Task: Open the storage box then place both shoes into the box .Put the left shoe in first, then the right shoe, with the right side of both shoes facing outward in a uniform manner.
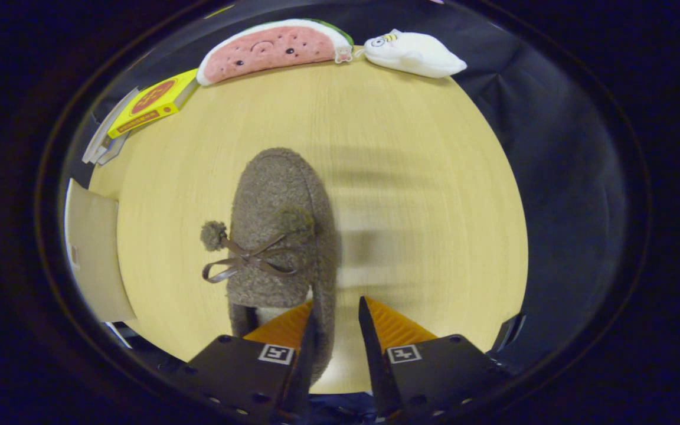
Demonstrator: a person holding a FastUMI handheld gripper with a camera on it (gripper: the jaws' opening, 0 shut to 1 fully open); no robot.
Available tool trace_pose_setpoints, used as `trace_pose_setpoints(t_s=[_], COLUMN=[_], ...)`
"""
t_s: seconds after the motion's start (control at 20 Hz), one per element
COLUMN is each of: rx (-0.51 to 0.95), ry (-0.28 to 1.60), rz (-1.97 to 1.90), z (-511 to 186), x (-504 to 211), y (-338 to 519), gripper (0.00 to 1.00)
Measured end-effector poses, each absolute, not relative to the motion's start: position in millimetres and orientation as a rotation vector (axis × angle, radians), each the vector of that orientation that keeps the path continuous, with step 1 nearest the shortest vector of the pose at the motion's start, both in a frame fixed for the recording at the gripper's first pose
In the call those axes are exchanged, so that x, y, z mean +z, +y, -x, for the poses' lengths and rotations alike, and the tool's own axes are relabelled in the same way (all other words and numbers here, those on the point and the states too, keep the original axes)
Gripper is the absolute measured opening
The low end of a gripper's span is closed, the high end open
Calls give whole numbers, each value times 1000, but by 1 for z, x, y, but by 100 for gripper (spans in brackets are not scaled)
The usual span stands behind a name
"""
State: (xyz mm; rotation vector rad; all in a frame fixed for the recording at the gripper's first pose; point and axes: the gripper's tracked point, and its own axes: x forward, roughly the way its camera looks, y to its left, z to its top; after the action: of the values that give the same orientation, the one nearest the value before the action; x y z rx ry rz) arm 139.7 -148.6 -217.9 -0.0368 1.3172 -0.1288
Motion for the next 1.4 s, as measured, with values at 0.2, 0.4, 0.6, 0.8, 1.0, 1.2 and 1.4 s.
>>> trace_pose_setpoints(t_s=[0.2, 0.4, 0.6, 0.8, 1.0, 1.2, 1.4], rx=[-118, -123, -93, -38, 30, 99, 157], ry=[1295, 1304, 1307, 1270, 1214, 1149, 1084], rz=[102, 62, -57, -72, -116, -154, -189], z=[-141, -137, -133, -124, -113, -99, -87], x=[-216, -214, -212, -190, -156, -116, -77], y=[-148, -149, -147, -133, -113, -86, -51], gripper=[15, 1, 0, 1, 1, 0, 1])
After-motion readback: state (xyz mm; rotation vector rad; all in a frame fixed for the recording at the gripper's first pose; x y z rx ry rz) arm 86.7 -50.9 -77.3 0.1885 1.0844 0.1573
